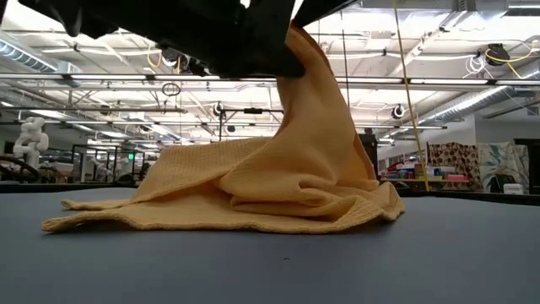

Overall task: Roll towel into tight, uniform cylinder
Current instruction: Fold the orange microfiber cloth

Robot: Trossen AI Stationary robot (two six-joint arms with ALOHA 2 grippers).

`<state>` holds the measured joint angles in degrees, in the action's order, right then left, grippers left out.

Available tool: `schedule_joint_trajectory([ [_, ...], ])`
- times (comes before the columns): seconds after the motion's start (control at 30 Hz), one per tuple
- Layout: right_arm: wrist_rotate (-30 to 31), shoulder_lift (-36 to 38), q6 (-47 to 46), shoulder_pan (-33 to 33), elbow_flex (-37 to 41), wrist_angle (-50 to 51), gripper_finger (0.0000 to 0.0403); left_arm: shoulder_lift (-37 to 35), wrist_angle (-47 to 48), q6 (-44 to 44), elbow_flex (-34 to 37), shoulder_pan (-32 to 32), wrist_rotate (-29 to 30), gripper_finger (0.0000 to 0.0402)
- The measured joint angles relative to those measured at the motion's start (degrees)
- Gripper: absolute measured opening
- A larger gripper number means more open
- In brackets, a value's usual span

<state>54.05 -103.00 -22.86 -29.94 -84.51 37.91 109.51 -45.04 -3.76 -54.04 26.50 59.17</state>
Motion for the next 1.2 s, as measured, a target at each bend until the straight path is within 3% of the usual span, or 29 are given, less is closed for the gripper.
schedule_joint_trajectory([
  [0.1,-2.1,0.0,-0.9,-0.9,0.0,1.4,0.0001,-0.1,-0.1,-4.8,0.0,1.1,2.5,0.0030],
  [0.13,-2.8,0.0,-2.2,-1.3,0.0,2.3,0.0001,-0.4,-0.1,-6.7,0.0,1.5,4.0,0.0017],
  [0.33,-7.6,0.0,-14.6,-5.0,0.0,13.4,0.0022,-4.2,-0.2,-19.2,0.0,5.8,18.3,0.0006],
  [0.5,-7.1,0.0,-26.8,-7.8,4.7,18.0,0.0066,-7.8,0.6,-22.3,0.0,9.6,21.5,0.0006],
  [0.83,-4.3,0.0,-38.3,-4.7,24.2,2.4,0.0159,-11.1,2.5,-23.6,0.0,15.5,27.2,0.0006],
  [1.0,-0.5,0.0,-34.0,-0.2,30.4,-9.5,0.0195,-11.1,2.5,-23.6,0.0,16.0,27.8,0.0006],
  [1.1,-0.4,0.0,-28.7,2.9,32.7,-14.7,0.0196,-11.1,2.5,-23.6,0.0,16.0,27.8,0.0006],
  [1.2,-0.4,0.0,-24.2,5.5,32.8,-15.4,0.0161,-11.1,2.5,-23.6,0.0,16.5,27.9,0.0006],
])
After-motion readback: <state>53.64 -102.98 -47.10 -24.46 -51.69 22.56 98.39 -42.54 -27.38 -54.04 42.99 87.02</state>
